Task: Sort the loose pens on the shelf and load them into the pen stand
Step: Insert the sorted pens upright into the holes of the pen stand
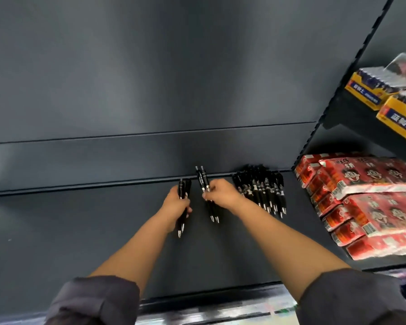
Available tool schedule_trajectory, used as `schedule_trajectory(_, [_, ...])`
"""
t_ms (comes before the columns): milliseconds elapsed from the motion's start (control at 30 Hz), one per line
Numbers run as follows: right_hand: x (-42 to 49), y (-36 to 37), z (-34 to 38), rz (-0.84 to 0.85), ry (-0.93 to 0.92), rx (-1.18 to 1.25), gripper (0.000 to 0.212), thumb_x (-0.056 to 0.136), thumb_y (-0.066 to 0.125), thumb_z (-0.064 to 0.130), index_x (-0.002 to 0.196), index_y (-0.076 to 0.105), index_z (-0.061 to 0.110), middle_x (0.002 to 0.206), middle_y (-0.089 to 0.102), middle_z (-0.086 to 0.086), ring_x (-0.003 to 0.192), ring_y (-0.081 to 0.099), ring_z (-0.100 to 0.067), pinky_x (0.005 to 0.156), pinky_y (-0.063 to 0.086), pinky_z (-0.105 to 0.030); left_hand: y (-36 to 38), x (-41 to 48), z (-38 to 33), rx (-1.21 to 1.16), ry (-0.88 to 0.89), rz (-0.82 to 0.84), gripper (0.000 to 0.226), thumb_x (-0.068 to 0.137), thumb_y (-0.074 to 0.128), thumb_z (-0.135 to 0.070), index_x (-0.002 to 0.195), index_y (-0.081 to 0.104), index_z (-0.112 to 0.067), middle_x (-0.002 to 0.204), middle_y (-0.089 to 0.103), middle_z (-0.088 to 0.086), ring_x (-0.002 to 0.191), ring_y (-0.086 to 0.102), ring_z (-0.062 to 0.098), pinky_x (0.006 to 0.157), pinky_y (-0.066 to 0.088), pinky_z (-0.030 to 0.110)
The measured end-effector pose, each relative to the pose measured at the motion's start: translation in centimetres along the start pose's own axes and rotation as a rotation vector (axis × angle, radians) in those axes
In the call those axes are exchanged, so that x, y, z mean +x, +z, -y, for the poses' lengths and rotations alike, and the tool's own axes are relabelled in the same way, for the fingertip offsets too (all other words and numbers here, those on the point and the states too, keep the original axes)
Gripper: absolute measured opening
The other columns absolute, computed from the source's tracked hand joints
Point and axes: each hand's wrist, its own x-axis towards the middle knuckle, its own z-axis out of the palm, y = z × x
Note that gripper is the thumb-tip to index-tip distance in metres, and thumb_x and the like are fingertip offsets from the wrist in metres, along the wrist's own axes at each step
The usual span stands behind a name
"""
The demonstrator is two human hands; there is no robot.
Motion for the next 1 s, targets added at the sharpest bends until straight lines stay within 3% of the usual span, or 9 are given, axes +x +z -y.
schedule_trajectory(100, [-1.0,1.5,2.9,0.073,-0.071,0.091,0.027,0.085,0.067,0.020,0.068,0.047,0.018,0.071,0.049,0.000,0.069,0.048,-0.015,0.055,0.036,-0.022,-1.9,-1.4,-0.5,-0.270,-0.061,-0.056,0.022,0.088,0.041,0.008,0.092,0.041,-0.013,0.070,0.044,0.005,0.054,0.043,0.016,0.048,0.036,0.026])
schedule_trajectory(200, [-2.2,3.2,6.0,0.158,-0.134,0.099,0.026,0.086,0.066,0.019,0.069,0.046,0.018,0.067,0.048,-0.001,0.057,0.043,-0.010,0.043,0.030,-0.019,-4.9,-2.8,-0.5,-0.448,-0.040,-0.121,0.020,0.092,0.048,0.000,0.079,0.043,-0.014,0.064,0.041,0.002,0.050,0.039,0.013,0.045,0.034,0.024])
schedule_trajectory(333, [-4.0,6.7,11.1,0.233,-0.221,0.038,0.015,0.086,0.065,0.019,0.081,0.052,0.012,0.073,0.049,-0.006,0.060,0.044,-0.013,0.046,0.030,-0.022,-10.4,-5.7,0.5,-0.562,0.061,-0.154,0.018,0.096,0.051,-0.013,0.078,0.048,-0.012,0.059,0.038,0.000,0.047,0.035,0.010,0.039,0.031,0.018])
schedule_trajectory(467, [-6.0,12.8,17.0,0.295,-0.306,-0.014,0.023,0.085,0.066,0.016,0.072,0.048,0.015,0.068,0.049,-0.004,0.057,0.044,-0.013,0.046,0.030,-0.023,-17.6,-9.3,2.3,-0.573,0.157,-0.210,0.015,0.093,0.055,-0.012,0.078,0.052,-0.009,0.061,0.044,0.002,0.046,0.037,0.008,0.036,0.030,0.017])
schedule_trajectory(600, [-9.1,20.6,23.2,0.380,-0.404,-0.018,0.013,0.085,0.065,0.012,0.080,0.054,0.013,0.066,0.054,0.000,0.056,0.049,-0.010,0.047,0.036,-0.023,-26.3,-13.3,5.2,-0.583,0.198,-0.309,0.020,0.092,0.056,-0.009,0.073,0.050,-0.007,0.060,0.052,0.007,0.037,0.045,0.010,0.032,0.028,0.014])
schedule_trajectory(700, [-11.5,26.2,27.5,0.418,-0.499,-0.008,0.014,0.087,0.063,0.010,0.078,0.054,0.016,0.067,0.056,0.000,0.054,0.049,-0.008,0.045,0.036,-0.020,-33.0,-16.1,8.1,-0.549,0.239,-0.399,0.015,0.093,0.056,-0.013,0.081,0.050,-0.007,0.066,0.047,0.009,0.040,0.039,0.009,0.034,0.028,0.016])
schedule_trajectory(800, [-13.6,31.3,31.4,0.465,-0.524,0.026,0.013,0.087,0.061,0.008,0.096,0.053,0.012,0.088,0.068,-0.017,0.055,0.050,-0.011,0.043,0.034,-0.019,-39.0,-19.2,11.1,-0.474,0.280,-0.559,0.011,0.094,0.055,-0.016,0.086,0.055,-0.008,0.063,0.052,0.004,0.036,0.044,0.004,0.036,0.032,0.014])
schedule_trajectory(867, [-14.4,33.7,33.3,0.486,-0.532,0.051,0.010,0.090,0.057,0.009,0.098,0.052,0.011,0.095,0.070,-0.018,0.056,0.051,-0.012,0.042,0.034,-0.020,-41.7,-20.7,12.5,-0.396,0.298,-0.633,0.010,0.094,0.055,-0.016,0.084,0.057,-0.013,0.065,0.059,-0.001,0.043,0.049,0.003,0.043,0.038,0.018])
schedule_trajectory(1000, [-15.1,38.2,37.4,0.505,-0.556,0.132,0.008,0.096,0.052,0.017,0.089,0.053,0.013,0.078,0.060,-0.003,0.058,0.053,-0.009,0.044,0.040,-0.019,-46.4,-22.7,14.5,-0.267,0.312,-0.644,0.008,0.090,0.061,-0.018,0.085,0.056,-0.022,0.069,0.061,-0.006,0.059,0.053,0.006,0.053,0.039,0.022])
